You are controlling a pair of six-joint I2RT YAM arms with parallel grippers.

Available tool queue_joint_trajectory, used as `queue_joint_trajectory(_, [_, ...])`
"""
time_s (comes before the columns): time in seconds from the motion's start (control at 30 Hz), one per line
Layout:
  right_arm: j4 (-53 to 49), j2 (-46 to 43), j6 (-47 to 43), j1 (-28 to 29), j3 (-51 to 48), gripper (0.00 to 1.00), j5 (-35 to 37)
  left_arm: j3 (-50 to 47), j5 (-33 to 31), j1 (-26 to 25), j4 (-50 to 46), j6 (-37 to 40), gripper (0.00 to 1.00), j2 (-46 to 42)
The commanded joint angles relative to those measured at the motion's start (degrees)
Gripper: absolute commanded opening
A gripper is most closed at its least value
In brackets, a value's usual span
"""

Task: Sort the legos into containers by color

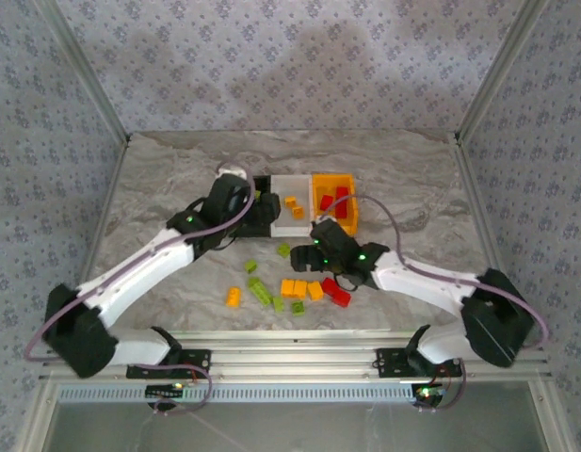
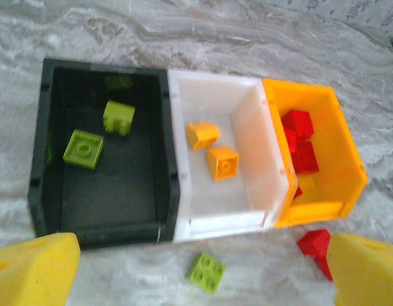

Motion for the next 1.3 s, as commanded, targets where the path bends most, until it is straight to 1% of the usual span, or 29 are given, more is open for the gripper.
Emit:
queue_joint_trajectory(0.0, [2.81, 7.97, -2.4, 1.88, 5.53, 0.94, -0.3, -9.55, 0.12, -0.52, -1.87, -3.87, 0.99, -8.58])
queue_joint_trajectory(0.2, [1.98, 20.25, -2.36, 1.77, 13.66, 0.9, 2.98, -21.28, 0.24, -0.65, -7.46, -7.83, 1.0, -24.64])
queue_joint_trajectory(0.33, [-0.87, 25.02, -1.88, 0.86, 17.97, 0.87, 5.95, -26.28, 0.55, -0.62, -9.8, -10.31, 1.0, -31.71])
queue_joint_trajectory(0.47, [-1.77, 28.29, -2.62, -0.07, 20.36, 0.83, 5.88, -29.17, 0.04, -0.67, -11.5, -11.83, 1.0, -36.97])
queue_joint_trajectory(0.6, [-2.6, 31.2, -3.38, 0.04, 23.49, 0.76, 5.05, -29.96, -0.66, -0.58, -13.0, -12.45, 1.0, -39.17])
queue_joint_trajectory(0.67, [-2.64, 31.64, -3.23, 0.24, 23.48, 0.73, 4.53, -29.95, -0.99, -0.53, -13.53, -12.48, 0.99, -39.45])
queue_joint_trajectory(0.8, [-2.49, 31.23, -2.77, 1.16, 22.7, 0.63, 3.81, -29.7, -1.48, -0.53, -14.16, -12.11, 1.0, -39.45])
queue_joint_trajectory(0.9, [-2.92, 31.5, -2.27, 2.02, 22.29, 0.61, 4.04, -29.13, -2.1, -0.58, -14.53, -11.82, 0.99, -39.32])
queue_joint_trajectory(0.97, [-2.81, 31.37, -1.89, 2.17, 21.9, 0.53, 4.11, -28.96, -1.89, -0.55, -14.27, -11.48, 1.0, -39.29])
queue_joint_trajectory(1.0, [-2.49, 31.03, -1.71, 2.21, 21.59, 0.5, 4.18, -28.88, -1.81, -0.49, -14.17, -11.4, 1.0, -39.21])
queue_joint_trajectory(1.07, [-1.84, 29.6, -1.61, 2.27, 21.36, 0.47, 4.37, -28.81, -1.75, -0.53, -14.1, -11.21, 1.0, -39.04])
queue_joint_trajectory(1.1, [-1.51, 28.8, -1.62, 2.36, 21.36, 0.46, 4.46, -28.79, -1.64, -0.53, -14.04, -11.1, 1.0, -38.97])
queue_joint_trajectory(1.13, [-1.13, 27.22, -1.61, 2.51, 19.34, 0.45, 4.51, -28.79, -1.66, -0.53, -14.15, -11.15, 1.0, -38.92])
queue_joint_trajectory(1.27, [-1.02, 21.63, -2.7, 3.43, 20.22, 0.41, 4.14, -29.12, -0.43, -0.53, -14.17, -11.4, 1.0, -39.16])
